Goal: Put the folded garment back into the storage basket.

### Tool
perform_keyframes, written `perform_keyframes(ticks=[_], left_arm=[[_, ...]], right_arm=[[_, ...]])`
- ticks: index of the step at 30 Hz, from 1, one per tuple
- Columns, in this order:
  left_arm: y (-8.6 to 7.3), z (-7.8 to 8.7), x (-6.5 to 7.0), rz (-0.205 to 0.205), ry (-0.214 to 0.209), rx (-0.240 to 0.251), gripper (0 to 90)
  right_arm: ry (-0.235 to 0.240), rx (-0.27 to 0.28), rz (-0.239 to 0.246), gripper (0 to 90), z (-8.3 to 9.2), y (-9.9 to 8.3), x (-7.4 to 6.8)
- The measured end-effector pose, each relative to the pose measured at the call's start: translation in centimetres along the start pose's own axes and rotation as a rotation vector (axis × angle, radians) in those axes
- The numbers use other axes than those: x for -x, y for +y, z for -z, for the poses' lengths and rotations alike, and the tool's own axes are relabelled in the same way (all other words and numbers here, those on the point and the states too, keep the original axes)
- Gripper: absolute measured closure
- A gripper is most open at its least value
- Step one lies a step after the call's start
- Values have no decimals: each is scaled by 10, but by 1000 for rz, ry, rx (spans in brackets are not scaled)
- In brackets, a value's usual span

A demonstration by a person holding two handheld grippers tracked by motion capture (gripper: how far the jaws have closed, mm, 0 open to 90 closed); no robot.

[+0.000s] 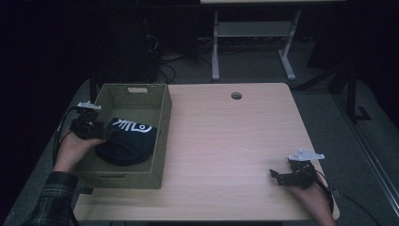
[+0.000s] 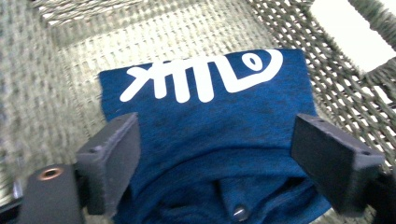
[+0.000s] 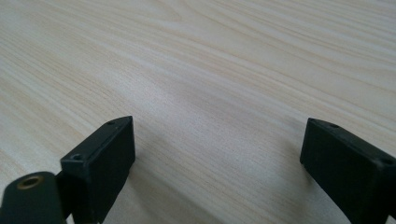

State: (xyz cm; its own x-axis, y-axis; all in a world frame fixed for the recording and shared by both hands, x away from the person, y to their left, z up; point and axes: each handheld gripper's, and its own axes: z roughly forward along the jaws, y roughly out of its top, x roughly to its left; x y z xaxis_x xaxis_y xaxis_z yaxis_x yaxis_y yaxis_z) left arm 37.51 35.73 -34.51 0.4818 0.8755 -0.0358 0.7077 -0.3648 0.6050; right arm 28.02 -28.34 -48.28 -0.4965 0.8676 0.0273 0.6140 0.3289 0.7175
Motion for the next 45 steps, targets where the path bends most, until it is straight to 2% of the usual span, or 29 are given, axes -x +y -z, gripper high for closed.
perform_keyframes(ticks=[5, 8, 9, 15, 17, 20, 21, 24, 25, 28, 29, 30, 33, 34, 37, 39, 40, 42, 45], left_arm=[[6, -2, 11, -20, -11, 12, 135], [11, -4, 24, -46, -28, 38, 135], [11, -4, 24, -46, -28, 38, 135], [23, -7, 49, -89, -52, 58, 135], [25, -7, 52, -93, -54, 61, 135], [31, -9, 65, -103, -72, 79, 135], [31, -9, 65, -103, -72, 79, 135], [34, -11, 81, -111, -91, 98, 135], [34, -11, 81, -111, -91, 98, 135], [37, -15, 98, -123, -112, 108, 136], [37, -15, 98, -123, -112, 108, 137], [38, -17, 108, -137, -124, 111, 137], [40, -22, 122, -150, -137, 118, 137], [40, -22, 122, -150, -137, 118, 137], [42, -30, 143, -161, -170, 126, 137], [42, -31, 147, -166, -175, 130, 137], [43, -35, 157, -178, -189, 132, 137], [43, -37, 161, -178, -196, 132, 138], [44, -46, 179, -193, -226, 131, 138]], right_arm=[[0, 0, 0, 98, 0, 0, 0], [0, 0, 0, 98, 0, 0, 0], [0, 0, 0, 98, 0, 0, 0], [0, 0, 0, 98, 0, 0, 0], [0, 0, 0, 98, 0, 0, 0], [0, 0, 0, 98, 0, 0, 0], [0, 0, 0, 98, 0, 0, 0], [0, 0, 0, 98, 0, 0, 0], [0, 0, 0, 98, 0, 0, 0], [0, 0, 0, 98, 0, 0, 0], [0, 0, 0, 98, 0, 0, 0], [0, 0, 0, 98, 0, 0, 0], [0, 1, 1, 98, 0, 0, 0], [0, 0, 1, 98, 0, 0, 0], [0, 0, 1, 98, 0, 0, 0], [0, 0, -1, 98, 0, 0, 0], [0, 0, -1, 98, 0, 0, 0], [0, 0, -1, 98, 0, 0, 0], [0, 1, -1, 98, 0, 0, 0]])
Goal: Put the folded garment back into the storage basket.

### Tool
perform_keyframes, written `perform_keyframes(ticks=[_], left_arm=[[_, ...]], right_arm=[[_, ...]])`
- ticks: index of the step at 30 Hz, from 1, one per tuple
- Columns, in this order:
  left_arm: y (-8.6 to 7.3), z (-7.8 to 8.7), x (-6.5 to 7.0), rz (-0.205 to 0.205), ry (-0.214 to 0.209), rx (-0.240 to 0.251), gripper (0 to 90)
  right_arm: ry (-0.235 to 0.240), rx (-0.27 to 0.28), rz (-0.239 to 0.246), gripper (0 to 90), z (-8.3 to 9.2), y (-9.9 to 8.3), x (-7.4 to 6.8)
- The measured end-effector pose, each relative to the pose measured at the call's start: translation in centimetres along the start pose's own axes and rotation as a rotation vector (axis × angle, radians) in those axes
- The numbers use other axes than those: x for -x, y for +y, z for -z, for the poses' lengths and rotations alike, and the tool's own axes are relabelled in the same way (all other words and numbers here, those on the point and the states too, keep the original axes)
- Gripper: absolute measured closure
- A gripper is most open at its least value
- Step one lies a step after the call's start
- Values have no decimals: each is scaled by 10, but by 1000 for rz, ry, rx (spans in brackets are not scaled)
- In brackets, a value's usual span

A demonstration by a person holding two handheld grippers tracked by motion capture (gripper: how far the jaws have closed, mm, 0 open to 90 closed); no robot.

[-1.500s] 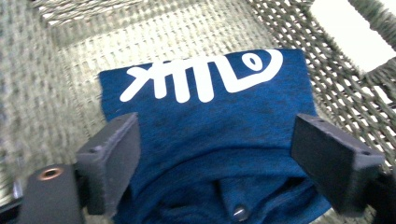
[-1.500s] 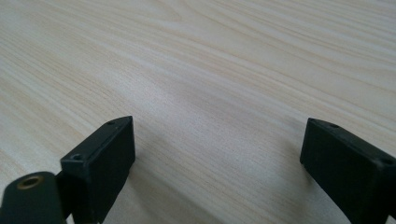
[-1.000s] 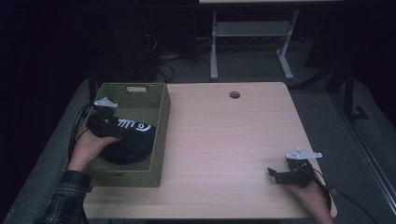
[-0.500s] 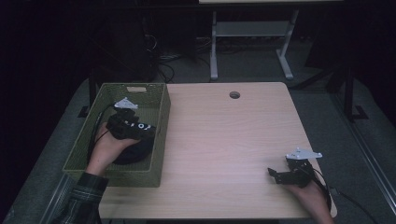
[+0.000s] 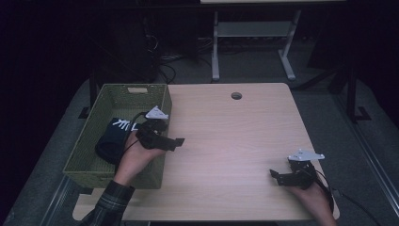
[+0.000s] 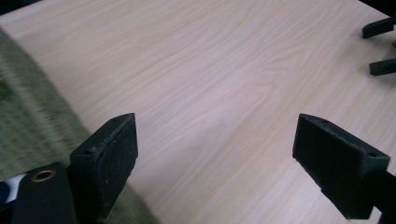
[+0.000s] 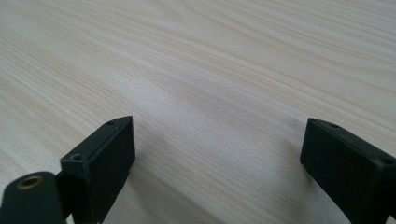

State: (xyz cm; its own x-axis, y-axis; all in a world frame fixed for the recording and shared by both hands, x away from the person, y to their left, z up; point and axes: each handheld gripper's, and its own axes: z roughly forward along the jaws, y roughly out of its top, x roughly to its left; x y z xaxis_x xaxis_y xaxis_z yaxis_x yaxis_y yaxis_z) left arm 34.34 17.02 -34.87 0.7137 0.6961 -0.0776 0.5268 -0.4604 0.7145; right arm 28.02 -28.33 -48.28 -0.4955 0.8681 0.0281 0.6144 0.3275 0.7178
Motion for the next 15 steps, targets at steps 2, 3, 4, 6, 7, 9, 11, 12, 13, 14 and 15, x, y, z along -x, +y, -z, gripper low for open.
perform_keyframes(ticks=[2, 3, 4, 6, 7, 9, 11, 12, 13, 14, 15], left_arm=[[1, -3, 4, -5, -6, -1, 138], [2, -9, 11, -14, -22, 1, 138], [2, -9, 11, -14, -22, 1, 138], [3, -16, 22, -27, -42, 13, 138], [3, -19, 26, -34, -45, 16, 138], [4, -25, 33, -43, -54, 18, 138], [3, -31, 40, -54, -61, 19, 138], [2, -34, 43, -63, -63, 18, 138], [2, -37, 45, -62, -69, 19, 138], [2, -37, 45, -62, -69, 19, 138], [0, -42, 50, -69, -73, 22, 138]], right_arm=[[0, 0, 0, 98, 0, 0, 0], [0, 0, 0, 98, 0, 0, 0], [0, 0, 0, 98, 0, 0, 0], [0, 0, 0, 98, 0, 0, 0], [0, 0, 0, 98, 0, 0, 0], [0, 0, -1, 98, 0, 0, 0], [0, 0, -1, 98, 0, 0, 0], [0, 0, -1, 98, 0, 0, 0], [0, 0, -1, 98, 0, 0, 0], [0, 0, -1, 98, 0, 0, 0], [-1, 1, 0, 98, 0, 0, 0]])
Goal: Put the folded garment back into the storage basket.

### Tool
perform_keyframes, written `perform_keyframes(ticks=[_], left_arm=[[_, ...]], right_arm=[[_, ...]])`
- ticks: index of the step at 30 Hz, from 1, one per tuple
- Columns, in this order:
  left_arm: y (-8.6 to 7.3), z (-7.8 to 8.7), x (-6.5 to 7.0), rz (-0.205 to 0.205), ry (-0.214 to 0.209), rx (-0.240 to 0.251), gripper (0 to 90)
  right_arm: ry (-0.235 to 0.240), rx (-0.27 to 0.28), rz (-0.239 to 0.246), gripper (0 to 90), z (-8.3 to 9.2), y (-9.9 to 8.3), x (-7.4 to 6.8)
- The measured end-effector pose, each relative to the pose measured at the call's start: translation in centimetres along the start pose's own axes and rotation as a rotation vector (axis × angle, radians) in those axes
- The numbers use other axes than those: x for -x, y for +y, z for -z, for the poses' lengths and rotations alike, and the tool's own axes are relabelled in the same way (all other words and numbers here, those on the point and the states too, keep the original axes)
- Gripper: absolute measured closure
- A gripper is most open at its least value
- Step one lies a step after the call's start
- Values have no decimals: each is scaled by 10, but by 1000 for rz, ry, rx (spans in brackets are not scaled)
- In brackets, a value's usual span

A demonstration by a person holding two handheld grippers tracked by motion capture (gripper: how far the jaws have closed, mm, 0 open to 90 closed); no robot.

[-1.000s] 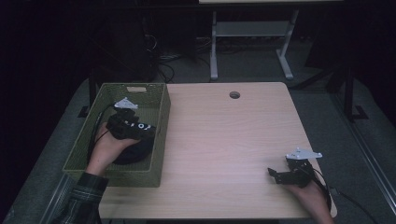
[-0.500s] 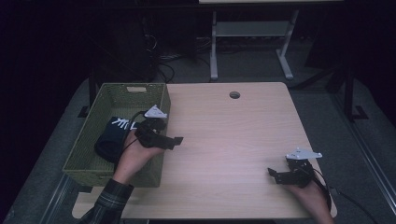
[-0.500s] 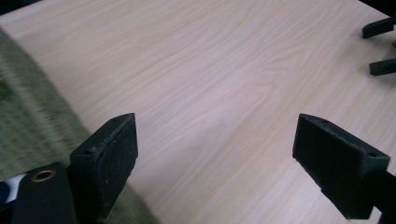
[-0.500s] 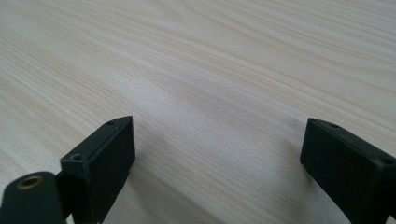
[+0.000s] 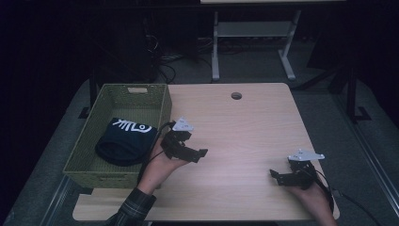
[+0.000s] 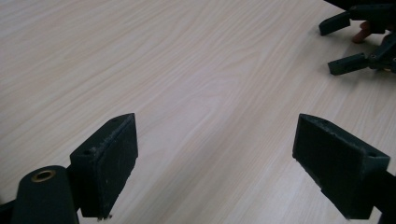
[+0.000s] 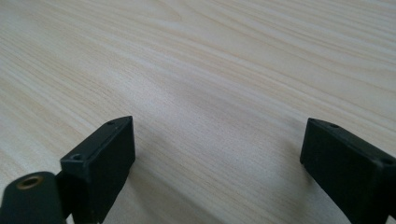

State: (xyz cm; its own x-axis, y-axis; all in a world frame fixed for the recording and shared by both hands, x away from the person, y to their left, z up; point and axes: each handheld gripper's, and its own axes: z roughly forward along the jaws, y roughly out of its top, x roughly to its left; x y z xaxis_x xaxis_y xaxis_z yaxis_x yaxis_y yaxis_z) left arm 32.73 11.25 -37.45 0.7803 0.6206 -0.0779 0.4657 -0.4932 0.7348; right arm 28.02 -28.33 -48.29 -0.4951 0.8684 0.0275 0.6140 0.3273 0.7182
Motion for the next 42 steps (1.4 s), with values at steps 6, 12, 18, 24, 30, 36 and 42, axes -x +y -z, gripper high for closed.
perform_keyframes(ticks=[6, 12, 18, 24, 30, 36, 42], left_arm=[[-7, -15, 8, -22, -5, -1, 138], [-21, -28, 11, -26, -2, 0, 138], [-35, -45, 12, -44, 5, -32, 138], [-46, -59, 9, -45, 17, -47, 135], [-54, -69, 8, -59, 31, -55, 135], [-61, -76, 6, -55, 44, -61, 132], [-66, -79, 6, -73, 43, -58, 126]], right_arm=[[1, -1, -1, 98, 0, 0, 0], [1, -1, -1, 98, 0, 0, 0], [1, 0, -1, 98, 0, 0, 0], [1, 0, -1, 98, 0, 0, 0], [0, 0, -1, 98, 0, 0, 0], [1, -1, -1, 98, 0, 0, 0], [1, 0, -1, 98, 0, 0, 0]])
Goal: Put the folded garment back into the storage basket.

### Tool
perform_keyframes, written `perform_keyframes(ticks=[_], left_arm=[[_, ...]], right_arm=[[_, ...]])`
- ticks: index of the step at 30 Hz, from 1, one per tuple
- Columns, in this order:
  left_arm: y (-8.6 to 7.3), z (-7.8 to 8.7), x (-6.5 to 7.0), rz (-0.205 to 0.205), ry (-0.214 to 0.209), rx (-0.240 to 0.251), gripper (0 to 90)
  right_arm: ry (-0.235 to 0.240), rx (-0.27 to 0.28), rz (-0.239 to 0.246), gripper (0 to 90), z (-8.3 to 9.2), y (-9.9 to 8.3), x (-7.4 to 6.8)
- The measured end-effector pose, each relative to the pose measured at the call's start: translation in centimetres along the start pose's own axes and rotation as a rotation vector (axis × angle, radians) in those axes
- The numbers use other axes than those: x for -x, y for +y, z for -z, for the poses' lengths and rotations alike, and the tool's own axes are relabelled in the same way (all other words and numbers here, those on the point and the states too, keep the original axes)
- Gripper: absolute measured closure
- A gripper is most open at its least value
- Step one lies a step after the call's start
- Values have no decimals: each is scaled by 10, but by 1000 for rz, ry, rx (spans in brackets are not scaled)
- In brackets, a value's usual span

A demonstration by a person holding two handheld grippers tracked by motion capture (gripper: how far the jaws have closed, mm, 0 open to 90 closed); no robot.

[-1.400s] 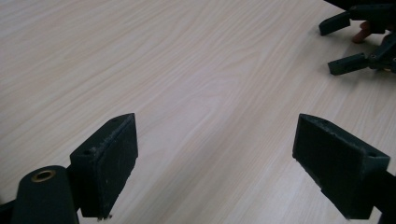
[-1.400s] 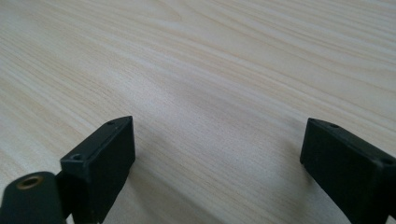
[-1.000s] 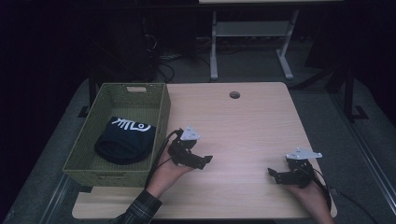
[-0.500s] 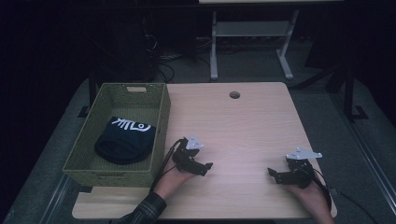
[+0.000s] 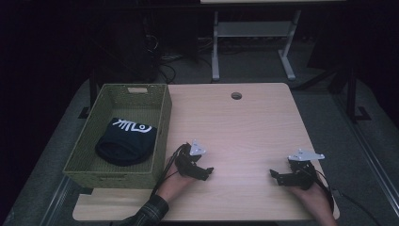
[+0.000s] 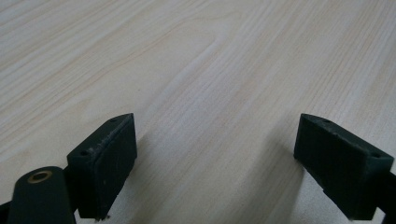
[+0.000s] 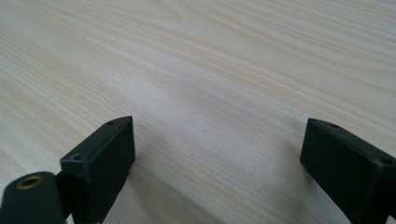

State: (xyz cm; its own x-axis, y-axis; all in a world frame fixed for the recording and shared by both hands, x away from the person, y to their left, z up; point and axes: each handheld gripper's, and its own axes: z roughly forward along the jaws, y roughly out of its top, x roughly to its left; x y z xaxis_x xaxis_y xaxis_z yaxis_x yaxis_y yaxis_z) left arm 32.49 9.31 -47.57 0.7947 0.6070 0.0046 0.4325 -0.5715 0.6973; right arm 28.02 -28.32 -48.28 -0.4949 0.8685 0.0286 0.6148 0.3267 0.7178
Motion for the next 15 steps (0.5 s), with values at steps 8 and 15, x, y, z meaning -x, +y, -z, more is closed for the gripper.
perform_keyframes(ticks=[8, 15], left_arm=[[-4, 0, 0, -5, -4, 28, 127], [-4, 0, 0, -5, -5, 28, 127]], right_arm=[[0, 0, 0, 98, 0, 0, 0], [0, 0, 1, 98, 0, 0, 0]])
